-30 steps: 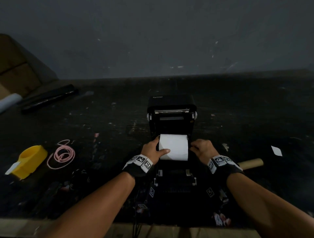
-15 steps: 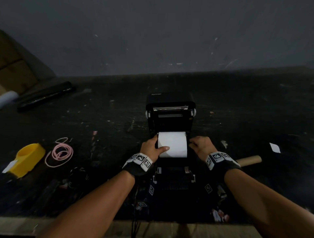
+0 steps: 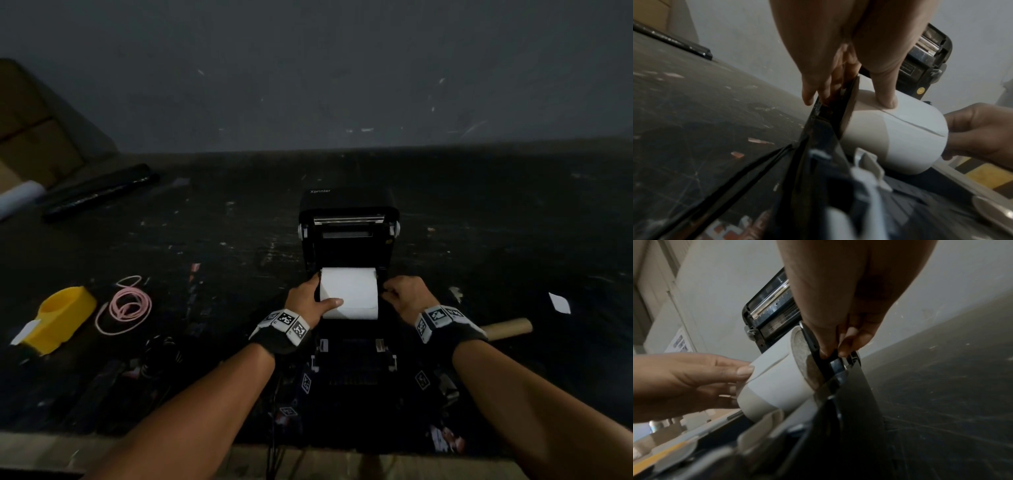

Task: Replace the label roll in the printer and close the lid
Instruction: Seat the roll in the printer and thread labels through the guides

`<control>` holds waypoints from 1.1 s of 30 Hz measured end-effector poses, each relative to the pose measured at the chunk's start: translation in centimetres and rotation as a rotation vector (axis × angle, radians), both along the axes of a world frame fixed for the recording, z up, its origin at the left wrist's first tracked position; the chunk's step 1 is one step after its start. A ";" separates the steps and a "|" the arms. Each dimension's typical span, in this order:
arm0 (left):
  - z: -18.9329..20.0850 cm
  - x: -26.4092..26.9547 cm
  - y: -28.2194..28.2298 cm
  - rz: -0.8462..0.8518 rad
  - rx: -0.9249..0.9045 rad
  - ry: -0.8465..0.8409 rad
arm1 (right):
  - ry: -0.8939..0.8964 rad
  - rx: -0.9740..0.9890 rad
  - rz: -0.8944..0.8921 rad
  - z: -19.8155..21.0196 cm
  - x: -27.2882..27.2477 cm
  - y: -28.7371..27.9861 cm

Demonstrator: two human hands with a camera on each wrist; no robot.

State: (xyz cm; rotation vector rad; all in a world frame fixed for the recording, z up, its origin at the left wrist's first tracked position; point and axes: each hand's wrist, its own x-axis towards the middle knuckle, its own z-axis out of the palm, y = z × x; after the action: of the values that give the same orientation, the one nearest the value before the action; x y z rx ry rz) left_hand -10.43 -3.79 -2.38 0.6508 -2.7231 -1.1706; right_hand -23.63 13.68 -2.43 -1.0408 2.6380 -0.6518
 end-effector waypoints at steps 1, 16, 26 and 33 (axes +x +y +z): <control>0.0 0.0 0.0 -0.001 0.000 -0.002 | 0.001 0.003 0.003 0.0 0.0 0.0; -0.4 0.4 0.7 0.040 -0.034 0.034 | 0.017 0.022 0.048 -0.5 0.4 0.4; 0.0 0.5 2.1 0.070 -0.030 0.076 | 0.053 -0.011 0.073 0.0 -0.4 0.8; 0.3 0.6 1.8 0.060 -0.013 0.036 | 0.073 -0.034 0.062 -0.1 0.1 0.9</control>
State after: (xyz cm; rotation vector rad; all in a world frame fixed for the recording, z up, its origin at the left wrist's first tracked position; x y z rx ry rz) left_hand -9.78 -2.00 -2.05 0.6973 -2.6598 -1.1387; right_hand -23.53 14.57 -2.52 -1.1726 2.6529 -0.6591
